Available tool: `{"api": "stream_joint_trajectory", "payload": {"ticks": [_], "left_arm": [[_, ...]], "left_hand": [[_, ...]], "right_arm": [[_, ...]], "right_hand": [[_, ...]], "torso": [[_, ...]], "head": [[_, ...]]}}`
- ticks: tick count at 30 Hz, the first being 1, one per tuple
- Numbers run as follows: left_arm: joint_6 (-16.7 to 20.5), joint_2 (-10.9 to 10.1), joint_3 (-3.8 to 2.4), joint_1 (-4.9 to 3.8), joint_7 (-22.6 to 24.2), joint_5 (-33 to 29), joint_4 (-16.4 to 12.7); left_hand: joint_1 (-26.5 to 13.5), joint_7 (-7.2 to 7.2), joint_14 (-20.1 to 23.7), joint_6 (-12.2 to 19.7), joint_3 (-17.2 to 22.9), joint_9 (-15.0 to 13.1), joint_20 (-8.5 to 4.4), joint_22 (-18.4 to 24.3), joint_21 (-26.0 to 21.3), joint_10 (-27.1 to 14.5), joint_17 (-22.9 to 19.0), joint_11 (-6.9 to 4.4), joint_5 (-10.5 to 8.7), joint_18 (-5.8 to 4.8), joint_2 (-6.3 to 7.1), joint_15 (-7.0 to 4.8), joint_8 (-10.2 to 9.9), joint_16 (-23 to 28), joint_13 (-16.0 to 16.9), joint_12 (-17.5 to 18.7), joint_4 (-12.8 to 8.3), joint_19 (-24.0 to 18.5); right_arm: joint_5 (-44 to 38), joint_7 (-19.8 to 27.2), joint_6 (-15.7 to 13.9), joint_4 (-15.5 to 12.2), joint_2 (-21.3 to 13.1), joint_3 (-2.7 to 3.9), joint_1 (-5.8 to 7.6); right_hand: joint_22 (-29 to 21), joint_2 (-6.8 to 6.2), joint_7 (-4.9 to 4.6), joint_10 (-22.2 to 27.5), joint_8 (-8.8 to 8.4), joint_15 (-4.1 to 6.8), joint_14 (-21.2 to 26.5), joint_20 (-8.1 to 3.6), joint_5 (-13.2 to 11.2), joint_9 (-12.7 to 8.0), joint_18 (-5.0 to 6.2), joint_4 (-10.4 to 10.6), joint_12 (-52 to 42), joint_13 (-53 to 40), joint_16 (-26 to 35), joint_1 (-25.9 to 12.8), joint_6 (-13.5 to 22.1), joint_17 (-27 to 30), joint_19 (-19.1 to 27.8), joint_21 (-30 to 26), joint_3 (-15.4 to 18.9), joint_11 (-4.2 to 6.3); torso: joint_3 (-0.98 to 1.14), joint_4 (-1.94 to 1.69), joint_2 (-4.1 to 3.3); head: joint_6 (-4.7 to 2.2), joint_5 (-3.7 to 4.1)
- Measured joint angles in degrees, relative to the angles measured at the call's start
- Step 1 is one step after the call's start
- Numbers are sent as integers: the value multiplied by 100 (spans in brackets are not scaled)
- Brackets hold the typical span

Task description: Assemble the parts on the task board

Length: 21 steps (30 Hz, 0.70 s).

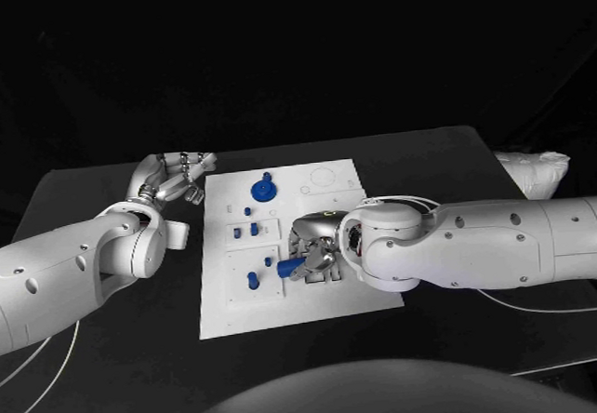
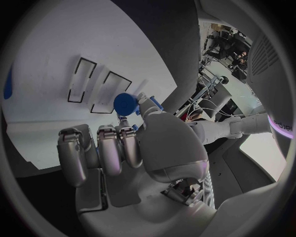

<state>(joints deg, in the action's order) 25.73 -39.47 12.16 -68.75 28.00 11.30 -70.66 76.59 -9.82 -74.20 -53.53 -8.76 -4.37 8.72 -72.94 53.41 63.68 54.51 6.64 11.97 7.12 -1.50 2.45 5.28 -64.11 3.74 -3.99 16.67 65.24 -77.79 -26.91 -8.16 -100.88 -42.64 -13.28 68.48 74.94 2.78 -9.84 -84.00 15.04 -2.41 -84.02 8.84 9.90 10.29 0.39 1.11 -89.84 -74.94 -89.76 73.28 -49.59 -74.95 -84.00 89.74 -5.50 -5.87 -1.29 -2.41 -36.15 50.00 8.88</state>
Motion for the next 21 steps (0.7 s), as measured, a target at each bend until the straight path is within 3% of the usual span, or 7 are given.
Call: {"api": "stream_joint_trajectory", "payload": {"ticks": [4,9,17,21], "left_arm": [[-2,2,0,0,0,1,0],[-5,0,0,0,-1,1,0],[-6,-20,0,0,-1,2,-8],[-6,-24,0,0,-3,2,-7]], "left_hand": [[0,0,0,0,0,0,0,0,0,0,0,0,0,0,0,0,0,0,0,0,0,0],[0,0,0,0,0,0,0,0,0,0,0,0,0,0,0,0,0,0,0,0,0,0],[0,0,0,0,0,0,0,0,0,0,0,0,0,0,0,0,0,0,0,0,0,0],[0,0,0,0,-16,0,0,0,0,0,-3,0,29,0,0,0,0,0,0,0,16,0]], "right_arm": [[-6,-5,-17,-28,-3,7,4],[-21,26,-139,-76,-76,4,3],[41,178,-661,-236,-399,-2,1],[226,304,-893,-385,-630,3,91]], "right_hand": [[0,60,27,-1,-137,90,8,-88,342,-96,-1,-207,0,0,0,222,-169,0,0,0,-319,99],[-1,13,27,-4,-204,123,0,-127,673,-158,0,-415,0,0,0,287,-169,1,-1,0,-672,140],[-1,-32,27,-1,-271,164,0,-168,765,-189,0,-613,0,1,0,332,-169,1,-1,0,-897,183],[-2,-47,27,-10,-304,172,8,-175,818,-189,0,-696,0,1,0,347,-169,2,7,0,-980,192]], "torso": [[-1,0,0],[1,2,0],[3,3,-2],[1,3,-1]], "head": [[0,0],[0,-10],[0,-23],[0,-26]]}}
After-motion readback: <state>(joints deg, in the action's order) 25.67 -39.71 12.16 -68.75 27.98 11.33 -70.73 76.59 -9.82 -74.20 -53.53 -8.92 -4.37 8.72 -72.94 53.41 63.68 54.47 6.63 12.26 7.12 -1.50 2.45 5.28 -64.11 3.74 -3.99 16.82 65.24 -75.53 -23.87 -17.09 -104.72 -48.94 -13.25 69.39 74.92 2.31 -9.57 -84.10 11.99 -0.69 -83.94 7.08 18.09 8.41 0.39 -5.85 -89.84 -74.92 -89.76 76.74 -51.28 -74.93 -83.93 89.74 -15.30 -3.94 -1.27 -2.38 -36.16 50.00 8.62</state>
